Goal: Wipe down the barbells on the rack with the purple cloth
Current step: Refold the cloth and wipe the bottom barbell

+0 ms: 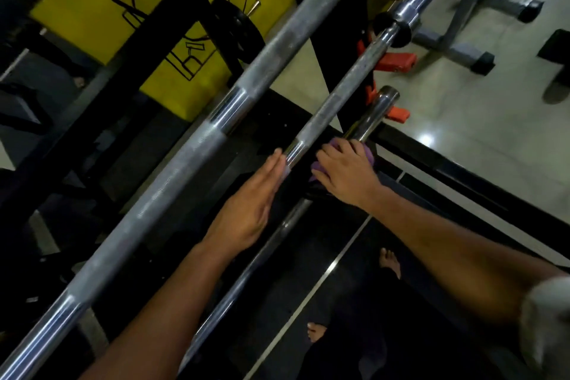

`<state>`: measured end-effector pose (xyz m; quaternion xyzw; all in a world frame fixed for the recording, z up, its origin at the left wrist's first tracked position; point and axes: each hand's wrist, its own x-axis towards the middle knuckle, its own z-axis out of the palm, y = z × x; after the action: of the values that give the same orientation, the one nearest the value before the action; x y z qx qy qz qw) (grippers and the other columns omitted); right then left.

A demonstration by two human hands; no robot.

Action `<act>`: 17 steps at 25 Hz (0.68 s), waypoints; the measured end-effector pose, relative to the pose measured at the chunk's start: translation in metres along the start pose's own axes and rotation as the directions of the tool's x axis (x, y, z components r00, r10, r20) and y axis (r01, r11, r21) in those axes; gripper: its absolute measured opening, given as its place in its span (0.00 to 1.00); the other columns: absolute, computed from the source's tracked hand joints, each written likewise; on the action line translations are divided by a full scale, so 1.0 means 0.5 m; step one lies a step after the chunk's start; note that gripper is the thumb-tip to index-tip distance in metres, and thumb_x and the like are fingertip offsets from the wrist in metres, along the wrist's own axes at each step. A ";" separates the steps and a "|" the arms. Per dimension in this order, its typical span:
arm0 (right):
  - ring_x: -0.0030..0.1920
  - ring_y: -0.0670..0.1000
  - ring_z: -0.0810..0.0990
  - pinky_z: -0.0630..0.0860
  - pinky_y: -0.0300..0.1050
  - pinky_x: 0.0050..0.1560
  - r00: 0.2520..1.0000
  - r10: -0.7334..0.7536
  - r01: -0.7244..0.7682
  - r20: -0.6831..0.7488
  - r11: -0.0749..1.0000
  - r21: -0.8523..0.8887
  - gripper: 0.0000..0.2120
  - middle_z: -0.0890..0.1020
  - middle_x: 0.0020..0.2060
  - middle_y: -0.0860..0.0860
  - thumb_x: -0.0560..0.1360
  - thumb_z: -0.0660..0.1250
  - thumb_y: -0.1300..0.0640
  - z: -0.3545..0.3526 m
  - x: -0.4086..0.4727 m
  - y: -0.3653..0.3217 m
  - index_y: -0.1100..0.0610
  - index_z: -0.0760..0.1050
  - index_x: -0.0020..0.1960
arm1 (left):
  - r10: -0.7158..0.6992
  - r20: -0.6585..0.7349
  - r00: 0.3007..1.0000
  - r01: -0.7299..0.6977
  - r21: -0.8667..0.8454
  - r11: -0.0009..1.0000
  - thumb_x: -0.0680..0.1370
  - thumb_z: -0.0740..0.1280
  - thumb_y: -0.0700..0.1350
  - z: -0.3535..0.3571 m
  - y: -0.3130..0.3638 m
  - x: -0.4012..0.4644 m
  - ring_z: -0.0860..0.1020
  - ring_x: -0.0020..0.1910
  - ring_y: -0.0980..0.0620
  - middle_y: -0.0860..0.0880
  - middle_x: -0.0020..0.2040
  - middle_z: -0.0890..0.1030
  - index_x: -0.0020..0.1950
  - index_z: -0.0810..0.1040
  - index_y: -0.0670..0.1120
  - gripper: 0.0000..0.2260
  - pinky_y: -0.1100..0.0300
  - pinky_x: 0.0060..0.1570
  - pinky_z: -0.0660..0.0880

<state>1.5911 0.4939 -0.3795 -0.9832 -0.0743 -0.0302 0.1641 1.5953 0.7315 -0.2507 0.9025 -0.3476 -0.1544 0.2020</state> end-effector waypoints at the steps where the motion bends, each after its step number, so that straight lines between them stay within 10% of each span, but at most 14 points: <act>1: 0.61 0.58 0.74 0.67 0.59 0.64 0.994 -0.005 0.018 0.108 0.993 -0.118 0.22 0.80 0.58 0.51 0.77 0.56 0.40 0.009 0.034 -0.010 0.52 0.76 0.61 | -0.016 0.031 0.999 0.014 0.040 0.999 0.82 0.58 0.32 -0.002 -0.018 -0.057 0.52 0.80 0.58 0.54 0.82 0.49 0.82 0.52 0.49 0.31 0.66 0.76 0.51; 7: 0.74 0.59 0.67 0.56 0.59 0.76 0.865 0.222 -0.025 0.451 0.915 -0.403 0.27 0.71 0.72 0.53 0.78 0.59 0.39 0.034 0.174 -0.073 0.49 0.66 0.74 | 0.033 0.033 0.999 -0.040 0.236 0.971 0.77 0.63 0.29 0.016 -0.092 -0.209 0.51 0.81 0.53 0.50 0.83 0.46 0.82 0.51 0.45 0.37 0.62 0.77 0.52; 10: 0.67 0.58 0.72 0.59 0.40 0.70 0.932 0.324 -0.292 0.160 0.937 -0.193 0.25 0.77 0.65 0.55 0.78 0.63 0.44 0.062 0.121 -0.073 0.56 0.72 0.70 | 0.052 0.015 0.999 -0.054 0.203 0.978 0.77 0.62 0.29 0.021 -0.098 -0.203 0.50 0.81 0.55 0.51 0.83 0.47 0.82 0.51 0.45 0.37 0.64 0.77 0.50; 14: 0.66 0.54 0.73 0.66 0.57 0.70 0.850 0.428 -0.339 -0.308 0.891 0.302 0.13 0.76 0.64 0.49 0.79 0.64 0.50 0.096 -0.033 -0.091 0.52 0.73 0.63 | 0.109 -0.016 0.994 -0.105 0.161 0.981 0.77 0.62 0.29 0.026 -0.114 -0.204 0.50 0.81 0.54 0.50 0.83 0.48 0.82 0.51 0.45 0.36 0.61 0.77 0.54; 15: 0.63 0.51 0.74 0.69 0.58 0.69 0.737 0.602 -0.341 -0.305 0.723 0.601 0.13 0.76 0.63 0.48 0.81 0.63 0.51 0.108 -0.061 -0.109 0.51 0.72 0.64 | 0.123 -0.021 0.992 -0.119 0.148 0.982 0.77 0.62 0.29 0.029 -0.117 -0.202 0.51 0.81 0.54 0.50 0.83 0.48 0.82 0.52 0.44 0.36 0.58 0.77 0.56; 17: 0.56 0.49 0.78 0.76 0.56 0.60 0.459 0.885 -0.190 0.078 0.012 0.982 0.18 0.77 0.61 0.51 0.83 0.60 0.46 0.136 -0.086 -0.136 0.53 0.71 0.69 | 0.137 -0.017 0.990 -0.133 0.125 0.983 0.77 0.63 0.29 0.030 -0.119 -0.201 0.51 0.81 0.53 0.50 0.83 0.48 0.82 0.52 0.44 0.36 0.54 0.77 0.59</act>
<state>1.5403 0.5737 -0.4259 -0.5596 0.3979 -0.2114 0.6956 1.5511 0.8372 -0.2781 0.8896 -0.4142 -0.1068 0.1601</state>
